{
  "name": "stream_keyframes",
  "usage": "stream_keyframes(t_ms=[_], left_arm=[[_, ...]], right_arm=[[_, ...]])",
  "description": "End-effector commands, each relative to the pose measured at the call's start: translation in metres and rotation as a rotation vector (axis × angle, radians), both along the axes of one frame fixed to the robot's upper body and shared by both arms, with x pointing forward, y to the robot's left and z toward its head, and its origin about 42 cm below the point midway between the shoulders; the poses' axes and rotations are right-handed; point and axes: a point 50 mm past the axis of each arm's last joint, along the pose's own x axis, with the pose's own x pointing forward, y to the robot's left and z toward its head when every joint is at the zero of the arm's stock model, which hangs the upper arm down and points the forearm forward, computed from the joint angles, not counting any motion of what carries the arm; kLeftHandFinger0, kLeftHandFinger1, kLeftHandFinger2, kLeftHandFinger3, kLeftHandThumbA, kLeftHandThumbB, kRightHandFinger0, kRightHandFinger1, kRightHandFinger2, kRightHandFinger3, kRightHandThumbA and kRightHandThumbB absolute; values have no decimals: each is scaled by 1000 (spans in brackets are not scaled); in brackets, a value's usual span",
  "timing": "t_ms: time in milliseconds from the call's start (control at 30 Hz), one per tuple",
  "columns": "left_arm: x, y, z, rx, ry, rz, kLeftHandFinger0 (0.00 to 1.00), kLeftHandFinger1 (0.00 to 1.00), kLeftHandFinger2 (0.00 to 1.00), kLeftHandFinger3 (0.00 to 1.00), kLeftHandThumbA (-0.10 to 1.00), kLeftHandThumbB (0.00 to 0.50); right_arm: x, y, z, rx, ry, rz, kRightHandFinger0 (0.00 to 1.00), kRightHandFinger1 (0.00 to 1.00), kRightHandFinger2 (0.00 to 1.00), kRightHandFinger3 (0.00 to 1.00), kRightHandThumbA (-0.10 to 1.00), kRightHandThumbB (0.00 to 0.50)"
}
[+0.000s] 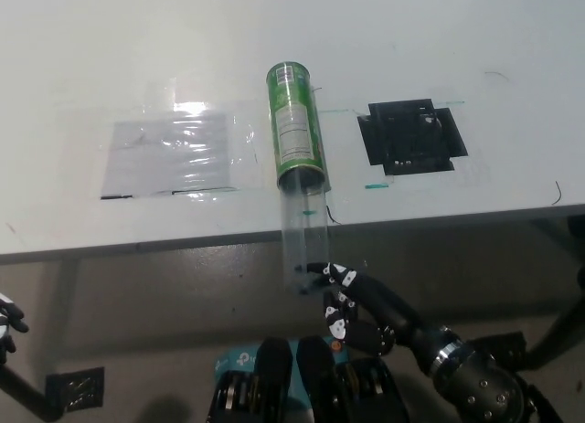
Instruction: The robot uses its right hand finger to pull out the chips tray kept inside a container in the middle of the desk
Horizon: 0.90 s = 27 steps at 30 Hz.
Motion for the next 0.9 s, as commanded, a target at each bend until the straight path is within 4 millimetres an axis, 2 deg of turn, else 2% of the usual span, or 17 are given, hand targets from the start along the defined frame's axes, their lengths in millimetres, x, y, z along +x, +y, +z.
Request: stream_keyframes(t_ms=[0, 67, 100, 133, 167, 400, 500, 533, 633, 667, 700, 867], left_arm=[[-1, 8, 13, 38, -29, -24, 258, 275, 354, 656, -100, 20], [-1, 8, 13, 53, -30, -27, 283, 287, 354, 656, -100, 21], [-2, 8, 12, 51, -27, -20, 277, 280, 353, 664, -100, 12], [-2, 8, 11, 48, -25, -17, 275, 278, 353, 665, -100, 12], [-3, 7, 12, 41, -22, -15, 267, 271, 345, 665, -100, 12], [-6, 8, 9, 45, -20, -13, 272, 278, 361, 653, -100, 15], [-8, 8, 7, 30, -18, -6, 267, 277, 350, 632, -100, 29], [-8, 8, 7, 30, -17, -5, 269, 282, 354, 626, -100, 34], [-8, 7, 6, 32, -13, -2, 276, 290, 365, 630, -100, 28], [-9, 7, 7, 28, -13, 1, 282, 294, 369, 631, -100, 24], [-10, 7, 5, 24, -13, 6, 283, 295, 372, 633, -100, 28], [-12, 8, 2, 26, -7, 12, 277, 290, 365, 619, -100, 35]], right_arm=[[-1, 9, 19, 30, -44, -9, 0, 1, 1000, 1000, -100, 195], [-1, 9, 23, 51, -47, -20, 0, 0, 1000, 1000, -100, 216], [1, 9, 28, 92, -48, -11, 71, 33, 1000, 1000, -100, 192], [3, 9, 32, 100, -67, -6, 55, 35, 1000, 1000, -100, 227], [4, 8, 36, 104, -61, -10, 3, 37, 1000, 1000, -100, 228], [5, 0, 56, 139, -106, -15, 0, 18, 1000, 1000, -100, 262], [3, -4, 62, 148, -112, -12, 0, 0, 1000, 1000, -100, 258], [2, -6, 63, 148, -114, -12, 0, 0, 1000, 1000, -100, 274], [-6, -15, 68, 140, -105, -6, 0, 0, 1000, 1000, -100, 260], [-12, -23, 70, 127, -93, -7, 0, 27, 1000, 1000, -100, 231], [-13, -26, 71, 120, -89, -5, 0, 35, 1000, 1000, -100, 225], [-27, -49, 72, 117, -81, -40, 0, 0, 1000, 1000, -100, 227]])
